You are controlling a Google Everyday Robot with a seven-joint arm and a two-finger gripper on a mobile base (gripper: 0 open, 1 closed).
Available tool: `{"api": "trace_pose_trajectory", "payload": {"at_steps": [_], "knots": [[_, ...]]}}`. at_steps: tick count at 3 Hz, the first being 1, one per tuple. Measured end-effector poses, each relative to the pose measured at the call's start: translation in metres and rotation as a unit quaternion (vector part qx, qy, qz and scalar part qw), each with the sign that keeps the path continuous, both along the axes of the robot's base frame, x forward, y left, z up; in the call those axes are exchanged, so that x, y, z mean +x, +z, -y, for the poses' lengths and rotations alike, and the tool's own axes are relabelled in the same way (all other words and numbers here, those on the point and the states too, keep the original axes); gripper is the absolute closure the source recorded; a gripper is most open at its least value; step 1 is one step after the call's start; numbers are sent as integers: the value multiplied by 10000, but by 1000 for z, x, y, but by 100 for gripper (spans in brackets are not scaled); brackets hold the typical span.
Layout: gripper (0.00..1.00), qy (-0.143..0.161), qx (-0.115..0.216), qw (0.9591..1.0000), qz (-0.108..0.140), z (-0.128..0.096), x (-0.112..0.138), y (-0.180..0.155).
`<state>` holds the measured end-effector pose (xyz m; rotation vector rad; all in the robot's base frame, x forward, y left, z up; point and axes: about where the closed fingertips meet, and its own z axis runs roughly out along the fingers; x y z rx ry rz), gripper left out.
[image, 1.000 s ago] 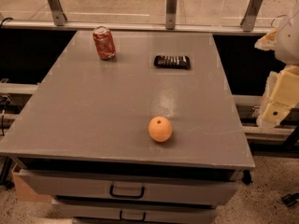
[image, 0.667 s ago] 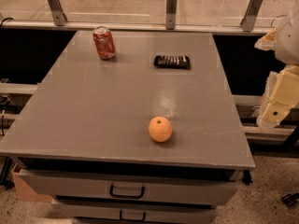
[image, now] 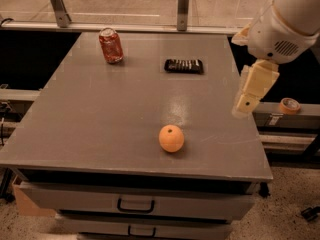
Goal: Move coke can near orange
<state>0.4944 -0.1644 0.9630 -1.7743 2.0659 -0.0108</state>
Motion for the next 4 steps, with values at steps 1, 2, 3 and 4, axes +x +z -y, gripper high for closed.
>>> {"api": "trace_pose_trajectory", "payload": {"at_steps": [1, 2, 3, 4], "knots": [[0, 527, 516, 9968, 299, -57, 41, -5], [0, 1060, 1236, 9838, 749, -136, 81, 6], [0, 1060, 1236, 9838, 749, -136, 81, 6], [0, 962, 1434, 9819, 781, -152, 91, 1]]}}
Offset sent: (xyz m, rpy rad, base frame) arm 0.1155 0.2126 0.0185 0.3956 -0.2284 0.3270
